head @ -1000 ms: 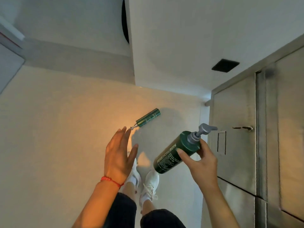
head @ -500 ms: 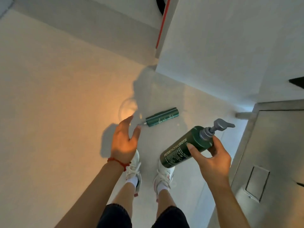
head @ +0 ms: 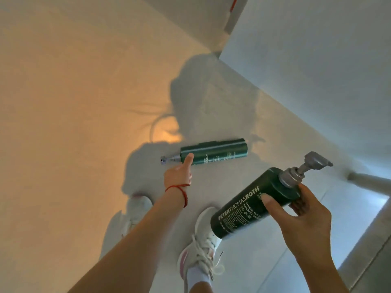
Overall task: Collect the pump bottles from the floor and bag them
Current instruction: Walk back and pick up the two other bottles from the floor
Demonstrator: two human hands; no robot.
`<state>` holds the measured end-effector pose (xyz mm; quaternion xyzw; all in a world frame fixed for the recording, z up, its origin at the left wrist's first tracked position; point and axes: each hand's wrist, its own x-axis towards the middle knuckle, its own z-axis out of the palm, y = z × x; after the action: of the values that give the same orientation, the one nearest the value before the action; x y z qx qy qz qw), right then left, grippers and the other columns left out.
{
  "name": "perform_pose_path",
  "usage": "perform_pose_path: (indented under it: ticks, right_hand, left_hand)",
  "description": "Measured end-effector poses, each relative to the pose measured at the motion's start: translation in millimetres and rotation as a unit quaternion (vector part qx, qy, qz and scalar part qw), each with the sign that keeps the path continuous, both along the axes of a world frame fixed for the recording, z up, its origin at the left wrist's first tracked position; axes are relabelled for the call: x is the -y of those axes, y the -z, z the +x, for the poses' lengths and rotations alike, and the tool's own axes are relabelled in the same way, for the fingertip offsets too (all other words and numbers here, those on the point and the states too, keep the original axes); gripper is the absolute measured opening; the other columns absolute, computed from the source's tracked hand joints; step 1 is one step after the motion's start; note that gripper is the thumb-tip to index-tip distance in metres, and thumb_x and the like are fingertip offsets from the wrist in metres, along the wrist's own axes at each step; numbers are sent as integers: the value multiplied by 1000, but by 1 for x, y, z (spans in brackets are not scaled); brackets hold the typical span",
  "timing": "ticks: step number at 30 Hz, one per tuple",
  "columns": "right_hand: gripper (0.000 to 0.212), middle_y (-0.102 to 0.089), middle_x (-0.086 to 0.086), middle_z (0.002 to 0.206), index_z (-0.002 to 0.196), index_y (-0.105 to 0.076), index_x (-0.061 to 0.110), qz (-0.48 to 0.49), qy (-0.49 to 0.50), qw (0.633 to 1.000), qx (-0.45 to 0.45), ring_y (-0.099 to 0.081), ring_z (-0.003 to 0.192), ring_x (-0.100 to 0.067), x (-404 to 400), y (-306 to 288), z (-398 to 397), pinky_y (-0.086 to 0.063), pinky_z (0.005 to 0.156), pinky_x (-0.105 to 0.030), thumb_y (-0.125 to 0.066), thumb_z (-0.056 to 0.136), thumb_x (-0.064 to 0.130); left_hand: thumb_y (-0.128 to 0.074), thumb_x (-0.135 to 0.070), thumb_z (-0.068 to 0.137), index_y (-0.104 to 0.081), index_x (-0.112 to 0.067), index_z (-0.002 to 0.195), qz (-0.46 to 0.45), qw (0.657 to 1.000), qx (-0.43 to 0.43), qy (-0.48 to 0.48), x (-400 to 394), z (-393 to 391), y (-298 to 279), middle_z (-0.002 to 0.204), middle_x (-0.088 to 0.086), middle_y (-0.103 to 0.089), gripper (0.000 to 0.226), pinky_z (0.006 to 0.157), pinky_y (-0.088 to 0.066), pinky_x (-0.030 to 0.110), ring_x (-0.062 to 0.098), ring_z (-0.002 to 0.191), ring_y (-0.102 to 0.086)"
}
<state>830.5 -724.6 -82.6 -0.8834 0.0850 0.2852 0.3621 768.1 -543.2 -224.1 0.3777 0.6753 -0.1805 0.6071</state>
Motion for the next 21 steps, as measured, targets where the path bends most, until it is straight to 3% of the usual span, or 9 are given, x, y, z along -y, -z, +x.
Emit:
perform_pose_path:
  ticks: [6,9,13,15,18,21]
  right_hand:
    - [39,-58,24,86,86,-52,47,-18,-64,998,2,-58,93,-15,6,49,10,-39,97,-42,-76,61,30]
    - [35,-57,28,85,85,-52,49,-4,-67,998,6,-57,88,-2,5,63,14,-40,91,-31,-71,56,42]
    - [34,-59,27,87,86,-53,47,20,-68,997,7,-56,91,5,-1,66,18,-38,82,-18,-66,54,48]
    - [31,-61,26,88,86,-55,46,30,-72,997,8,-57,94,3,-3,59,21,-40,85,-21,-72,61,40]
    - [30,-63,24,88,85,-57,44,44,-74,996,0,-59,95,0,-11,34,24,-42,89,-28,-74,64,32]
    - [29,-64,21,89,86,-58,42,68,-61,996,-11,-61,93,-2,-23,-6,28,-44,88,-29,-74,65,31]
  left_hand:
    - [-74,-45,67,-47,-12,69,-48,981,-29,-187,9,9,55,71,7,-59,42,66,-52,31,17,65,-58]
    - [-79,-38,64,-46,-12,75,-41,967,-29,-249,10,16,66,86,10,-63,43,77,-56,36,23,81,-65]
    - [-83,-25,59,-49,-10,70,16,956,-10,-293,6,20,64,79,7,-63,39,64,-58,28,20,79,-66]
    - [-83,-22,60,-55,-10,65,40,965,25,-256,-3,15,56,73,5,-65,31,67,-57,28,20,81,-67]
    - [-80,-27,62,-64,-17,68,94,986,87,-108,-26,0,25,78,1,-68,20,82,-53,32,22,86,-66]
    - [-79,-33,59,-66,-25,72,148,975,146,77,-56,-10,-34,73,-12,-68,19,68,-48,14,2,75,-63]
